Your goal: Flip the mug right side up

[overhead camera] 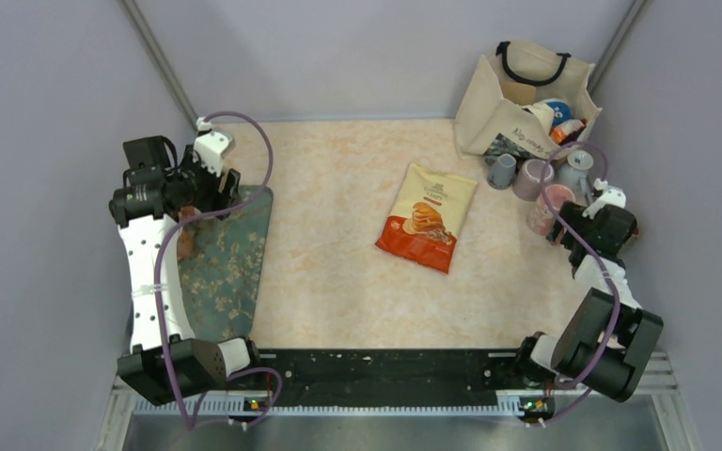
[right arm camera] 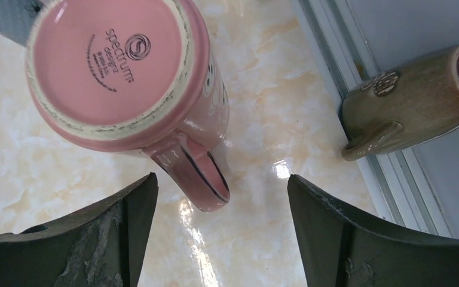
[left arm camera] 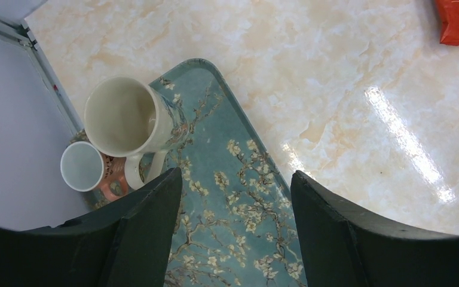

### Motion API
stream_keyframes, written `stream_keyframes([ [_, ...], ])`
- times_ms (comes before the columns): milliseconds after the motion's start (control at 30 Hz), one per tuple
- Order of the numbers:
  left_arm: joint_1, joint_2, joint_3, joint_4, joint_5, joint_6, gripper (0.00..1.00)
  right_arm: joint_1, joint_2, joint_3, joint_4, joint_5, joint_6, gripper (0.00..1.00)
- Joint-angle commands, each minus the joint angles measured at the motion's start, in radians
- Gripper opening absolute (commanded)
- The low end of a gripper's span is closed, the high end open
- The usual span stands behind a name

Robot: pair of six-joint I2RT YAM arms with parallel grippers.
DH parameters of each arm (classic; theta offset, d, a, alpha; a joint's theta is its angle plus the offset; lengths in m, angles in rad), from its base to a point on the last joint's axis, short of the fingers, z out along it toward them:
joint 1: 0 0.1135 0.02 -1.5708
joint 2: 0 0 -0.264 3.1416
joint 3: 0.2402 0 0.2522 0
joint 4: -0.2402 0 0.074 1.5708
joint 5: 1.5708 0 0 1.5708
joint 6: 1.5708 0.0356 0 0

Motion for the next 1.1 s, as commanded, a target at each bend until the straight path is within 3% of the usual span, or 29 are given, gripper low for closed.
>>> stream_keyframes([
  [0, -0.004, 0.006, 0.012, 0.021, 0.028, 0.022, 0.72, 0.008, 0.048, 0.025, 0.000, -0.016, -0.089, 0.78],
  [167, -0.004, 0.023, 0.014, 0.020, 0.027, 0.026, 0.72, 0.018, 0.149, 0.100, -0.034, -0.037, -0.136, 0.77],
  [367, -0.004, 0.036, 0.024, 0.019, 0.015, 0.024, 0.72, 0.045, 0.246, 0.172, -0.067, -0.068, -0.162, 0.63],
  [567, -0.006, 0.042, 0.033, 0.014, 0.026, 0.011, 0.72, 0.054, 0.261, 0.202, -0.067, -0.091, -0.155, 0.27],
  [733, -0.011, 0.038, 0.024, 0.013, 0.038, -0.027, 0.72, 0.065, 0.260, 0.240, -0.087, -0.100, -0.052, 0.04],
  [900, -0.056, 0.027, -0.033, 0.025, 0.077, -0.108, 0.72, 0.066, 0.180, 0.203, -0.064, -0.084, 0.072, 0.00],
  [1067, -0.142, 0.023, -0.069, 0.049, 0.044, -0.194, 0.71, 0.066, 0.044, 0.131, -0.019, -0.187, 0.260, 0.00],
])
